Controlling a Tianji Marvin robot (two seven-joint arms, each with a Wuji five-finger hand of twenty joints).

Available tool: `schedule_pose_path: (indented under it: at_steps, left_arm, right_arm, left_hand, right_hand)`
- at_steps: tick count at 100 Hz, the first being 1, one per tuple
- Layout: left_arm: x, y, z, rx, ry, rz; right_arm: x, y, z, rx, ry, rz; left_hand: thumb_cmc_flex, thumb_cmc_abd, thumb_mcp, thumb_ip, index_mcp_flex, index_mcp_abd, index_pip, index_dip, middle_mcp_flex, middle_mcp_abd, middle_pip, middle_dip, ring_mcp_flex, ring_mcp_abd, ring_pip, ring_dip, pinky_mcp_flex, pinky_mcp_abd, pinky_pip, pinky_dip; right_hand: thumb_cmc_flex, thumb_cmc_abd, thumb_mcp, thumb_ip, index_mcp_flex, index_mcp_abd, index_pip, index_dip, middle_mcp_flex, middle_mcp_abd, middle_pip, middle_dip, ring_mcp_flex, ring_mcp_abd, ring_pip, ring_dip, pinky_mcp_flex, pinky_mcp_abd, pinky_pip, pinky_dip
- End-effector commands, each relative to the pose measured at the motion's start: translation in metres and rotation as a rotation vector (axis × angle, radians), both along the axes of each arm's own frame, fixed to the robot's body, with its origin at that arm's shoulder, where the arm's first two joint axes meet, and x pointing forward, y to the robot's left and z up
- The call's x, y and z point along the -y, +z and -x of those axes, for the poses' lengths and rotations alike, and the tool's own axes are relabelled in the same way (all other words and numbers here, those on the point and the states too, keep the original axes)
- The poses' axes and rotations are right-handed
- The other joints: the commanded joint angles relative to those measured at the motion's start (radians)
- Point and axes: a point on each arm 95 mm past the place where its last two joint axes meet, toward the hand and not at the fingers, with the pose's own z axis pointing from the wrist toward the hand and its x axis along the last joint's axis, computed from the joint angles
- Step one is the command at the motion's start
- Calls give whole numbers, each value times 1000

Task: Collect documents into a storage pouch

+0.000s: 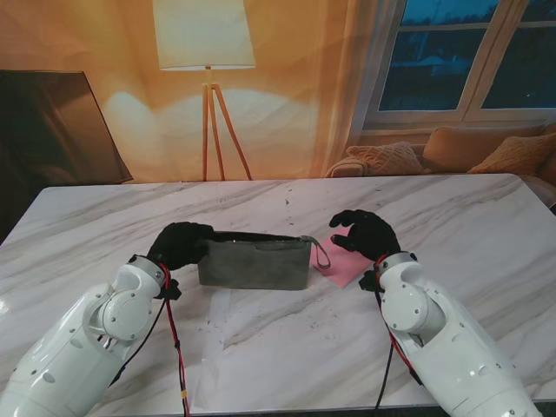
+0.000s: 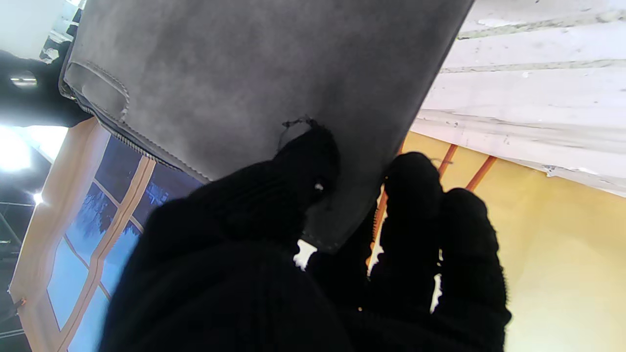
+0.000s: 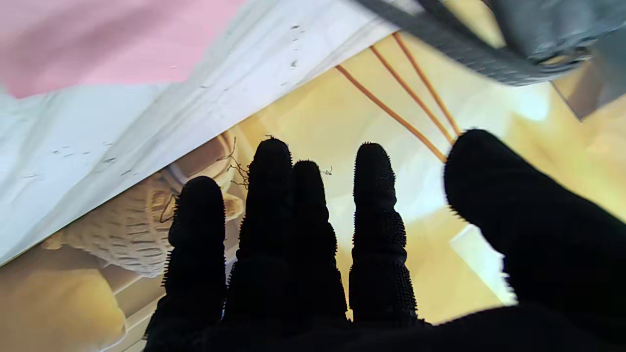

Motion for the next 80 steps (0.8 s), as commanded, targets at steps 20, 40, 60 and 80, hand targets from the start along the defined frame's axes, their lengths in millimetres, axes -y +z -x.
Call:
schedule_pose_path:
  at_steps: [20, 40, 60, 80]
  left_arm:
    - [1, -2, 4, -7, 4, 21]
    - [0, -4, 5, -13, 10, 23]
    - [-1, -5, 8, -17, 14, 21]
    - [1, -6, 9, -23, 13, 29]
  right_arm:
    - [37, -14, -25, -147, -68, 101]
    - [48, -23, -38, -202, -93, 207]
    - [53, -38, -51, -254, -180, 258]
    - [58, -54, -56, -294, -225, 318]
  left_hand:
    - [44, 11, 21, 6, 36, 19, 45, 34, 47, -10, 24, 23, 18, 59, 3, 19, -25, -59, 28, 33]
    - [43, 11, 19, 7, 35, 17, 44, 38, 48, -11, 25, 23, 18, 59, 2, 20, -26, -59, 26, 32]
    - [44, 12, 19, 7, 36, 16, 43, 40, 48, -12, 25, 23, 18, 59, 2, 20, -27, -58, 25, 31]
    - [42, 10, 20, 8, 37, 18, 44, 42, 48, -10, 25, 23, 16, 61, 2, 20, -30, -58, 24, 30]
  right_hand:
    - [-94, 295, -201, 90, -148, 56, -70, 73, -115, 3, -5, 75, -154, -9, 88, 120, -124, -82, -63, 123]
    - [-5, 403, -297, 93, -190, 70, -93, 87, -128, -1, 20, 109, -177, -30, 130, 173, -138, -106, -99, 189]
    - [-43, 289, -174, 89, -222, 91, -73, 102, -137, 22, 106, 174, -148, -35, 255, 231, -95, -106, 20, 264]
    - [-118, 143, -71, 87, -315, 118, -28, 153, -161, 41, 168, 218, -108, -42, 342, 255, -48, -96, 131, 243]
